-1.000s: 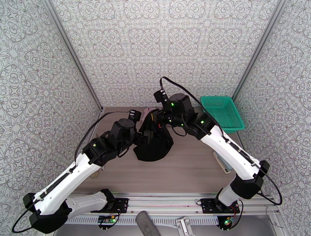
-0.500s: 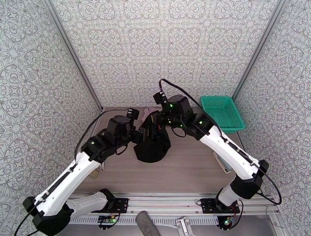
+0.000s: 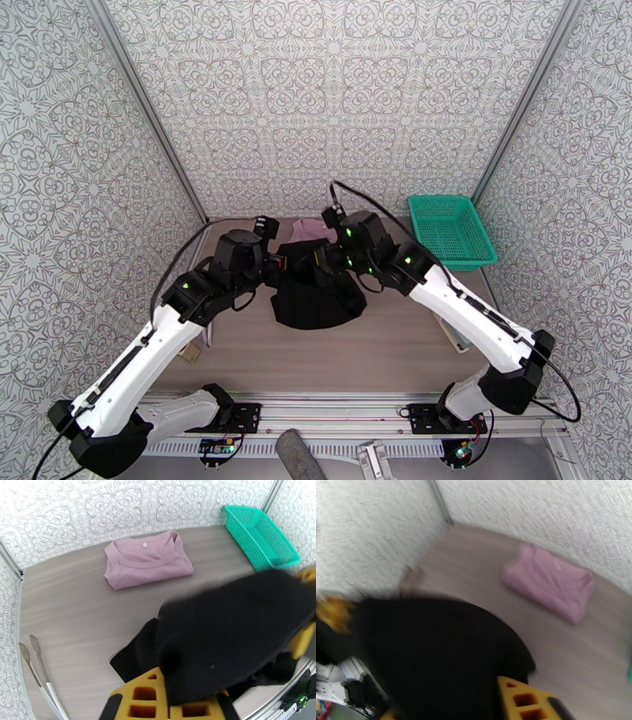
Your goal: Fold and stack the mixed laundry pile
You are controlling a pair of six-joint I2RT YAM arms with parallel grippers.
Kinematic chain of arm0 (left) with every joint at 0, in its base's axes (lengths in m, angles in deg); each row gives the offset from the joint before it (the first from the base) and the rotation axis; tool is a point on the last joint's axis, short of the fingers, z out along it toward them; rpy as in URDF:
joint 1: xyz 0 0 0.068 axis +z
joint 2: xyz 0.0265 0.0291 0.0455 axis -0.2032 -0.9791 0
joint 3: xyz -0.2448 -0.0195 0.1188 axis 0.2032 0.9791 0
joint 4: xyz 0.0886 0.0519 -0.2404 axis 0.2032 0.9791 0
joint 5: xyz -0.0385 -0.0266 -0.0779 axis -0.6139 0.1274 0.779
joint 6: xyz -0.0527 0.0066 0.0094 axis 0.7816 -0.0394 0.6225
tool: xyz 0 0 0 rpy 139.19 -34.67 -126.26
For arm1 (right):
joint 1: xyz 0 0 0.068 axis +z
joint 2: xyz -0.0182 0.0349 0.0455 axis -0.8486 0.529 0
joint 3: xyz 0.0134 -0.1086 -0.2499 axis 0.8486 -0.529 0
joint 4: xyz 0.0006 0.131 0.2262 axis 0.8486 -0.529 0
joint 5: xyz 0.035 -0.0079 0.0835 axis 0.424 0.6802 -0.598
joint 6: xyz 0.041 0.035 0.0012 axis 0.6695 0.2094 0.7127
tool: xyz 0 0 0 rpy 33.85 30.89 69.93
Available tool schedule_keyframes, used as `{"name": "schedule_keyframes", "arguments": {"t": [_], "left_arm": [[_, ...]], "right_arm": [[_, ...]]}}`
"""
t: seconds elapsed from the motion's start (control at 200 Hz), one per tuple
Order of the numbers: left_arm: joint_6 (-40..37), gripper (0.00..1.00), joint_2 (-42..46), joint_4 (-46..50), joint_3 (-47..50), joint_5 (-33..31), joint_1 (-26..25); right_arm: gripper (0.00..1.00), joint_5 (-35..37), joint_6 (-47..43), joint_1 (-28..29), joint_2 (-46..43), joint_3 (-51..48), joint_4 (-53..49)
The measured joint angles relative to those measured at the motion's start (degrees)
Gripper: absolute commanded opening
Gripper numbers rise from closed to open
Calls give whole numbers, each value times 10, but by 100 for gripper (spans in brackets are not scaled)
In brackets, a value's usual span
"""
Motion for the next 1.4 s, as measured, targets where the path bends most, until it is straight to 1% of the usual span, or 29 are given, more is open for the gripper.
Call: {"name": "schedule_keyframes", "arguments": {"t": [0.04, 0.105, 0.21, 0.295, 0.51, 0.68, 0.82, 0.865, 0.9, 0.93, 0.99, 1.045, 1.236, 1.326, 1.401], "left_arm": [[-1, 0, -4, 6, -16, 0, 1], [-2, 0, -14, 14, -39, 2, 1], [-2, 0, -30, 22, -62, 5, 0], [-6, 0, -42, 29, -69, 6, -2], [-11, 0, -50, 44, -77, 3, -5], [-14, 0, -50, 55, -91, -5, -5], [-17, 0, -52, 62, -104, -10, -5], [-17, 0, -54, 64, -106, -10, -5], [-17, 0, -56, 66, -108, -10, -6], [-17, 0, -56, 66, -109, -10, -6], [-19, 0, -58, 67, -110, -9, -6], [-22, 0, -58, 72, -110, -9, -6], [-30, 0, -59, 104, -134, -10, 5], [-37, 0, -58, 121, -159, -12, 26], [-45, 0, -55, 139, -183, -15, 52]], "right_arm": [[60, 3, 10, 0, -10, -35, 7], [62, 5, 29, 1, -24, -101, 22], [62, 9, 61, 4, -29, -188, 42], [62, 20, 85, 10, -29, -236, 49], [62, 43, 129, 12, -58, -283, 57], [59, 52, 162, 14, -96, -304, 58], [55, 53, 181, 14, -101, -322, 61], [52, 53, 187, 14, -101, -325, 63], [45, 53, 191, 14, -101, -327, 67], [36, 53, 192, 15, -101, -327, 69], [13, 54, 195, 15, -101, -327, 75], [0, 56, 200, 16, -102, -327, 80], [0, 82, 173, 17, -129, -290, 37], [0, 83, 150, 17, -159, -246, 5], [0, 67, 133, 17, -179, -203, -14]]}}
